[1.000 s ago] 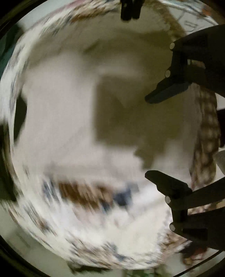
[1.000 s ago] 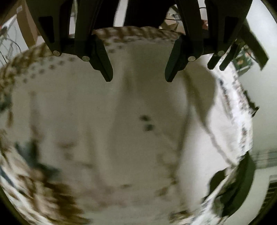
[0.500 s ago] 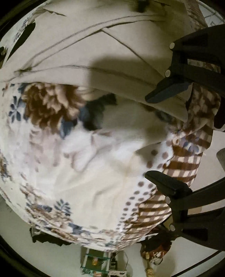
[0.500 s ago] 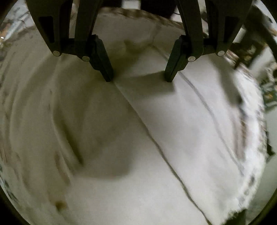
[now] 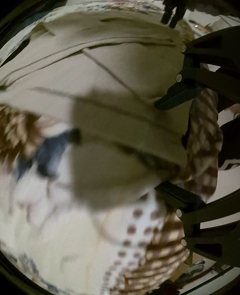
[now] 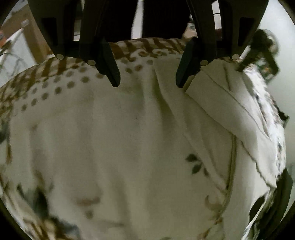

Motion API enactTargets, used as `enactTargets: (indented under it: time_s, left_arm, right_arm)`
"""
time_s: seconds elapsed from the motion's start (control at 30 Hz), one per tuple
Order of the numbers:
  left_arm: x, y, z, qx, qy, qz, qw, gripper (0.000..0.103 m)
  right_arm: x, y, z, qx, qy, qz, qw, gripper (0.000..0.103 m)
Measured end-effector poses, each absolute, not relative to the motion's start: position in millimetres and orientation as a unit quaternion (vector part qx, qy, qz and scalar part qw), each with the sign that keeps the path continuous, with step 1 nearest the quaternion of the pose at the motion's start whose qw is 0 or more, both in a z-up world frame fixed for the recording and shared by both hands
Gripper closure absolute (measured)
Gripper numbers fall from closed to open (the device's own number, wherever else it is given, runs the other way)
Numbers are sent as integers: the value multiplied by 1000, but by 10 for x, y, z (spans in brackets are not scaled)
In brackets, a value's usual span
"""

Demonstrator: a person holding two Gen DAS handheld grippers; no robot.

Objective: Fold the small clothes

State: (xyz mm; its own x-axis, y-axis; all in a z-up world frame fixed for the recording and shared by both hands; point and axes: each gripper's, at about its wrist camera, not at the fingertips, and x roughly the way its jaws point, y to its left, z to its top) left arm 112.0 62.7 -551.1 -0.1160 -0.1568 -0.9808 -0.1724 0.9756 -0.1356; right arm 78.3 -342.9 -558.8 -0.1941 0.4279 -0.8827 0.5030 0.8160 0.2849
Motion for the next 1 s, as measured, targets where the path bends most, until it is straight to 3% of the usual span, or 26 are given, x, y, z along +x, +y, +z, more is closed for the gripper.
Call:
enactTargets:
  time_s: [0.03,0.1,0.17,0.2,0.23,0.27,0.43,0.67,0.83,1.0]
  left_arm:
    - [1130,600,-5517,-104,746,3,658,25]
    - [1135,566,-5489,-94,740,0,666,35]
    - [1121,524,-5440,-79,736,14,672,68]
    - [1101,558,-5400,-79,732,19,676,76]
    - [1079,605,-5361,-86,730,23,678,96]
    - [1062,640,-5331,-94,730,28,676,102]
    - [1013,765,-5099,-135,720,24,680,102]
    - [1124,982,-4612,-221,700,13,679,102]
    - [1578,1206,-4363,-257,665,8,701,102]
    - [2143,1120,-4478,-255,617,0,744,100]
  right_arm:
    - [735,-3530,-5617,314,772,-27,553,39]
    - [741,-3417,-5777,342,774,-6,533,39]
    - [732,-3309,-5858,351,778,9,521,41]
    - [743,-3245,-5871,354,776,11,521,52]
    - [728,-3194,-5883,355,776,12,522,65]
    - [686,-3176,-5876,353,778,6,520,95]
    - [534,-3327,-5772,399,752,-16,525,96]
    - [625,-3637,-5223,418,725,17,547,96]
    - [1075,-3789,-4860,439,688,39,577,96]
    - [1830,-3985,-4724,428,646,42,631,96]
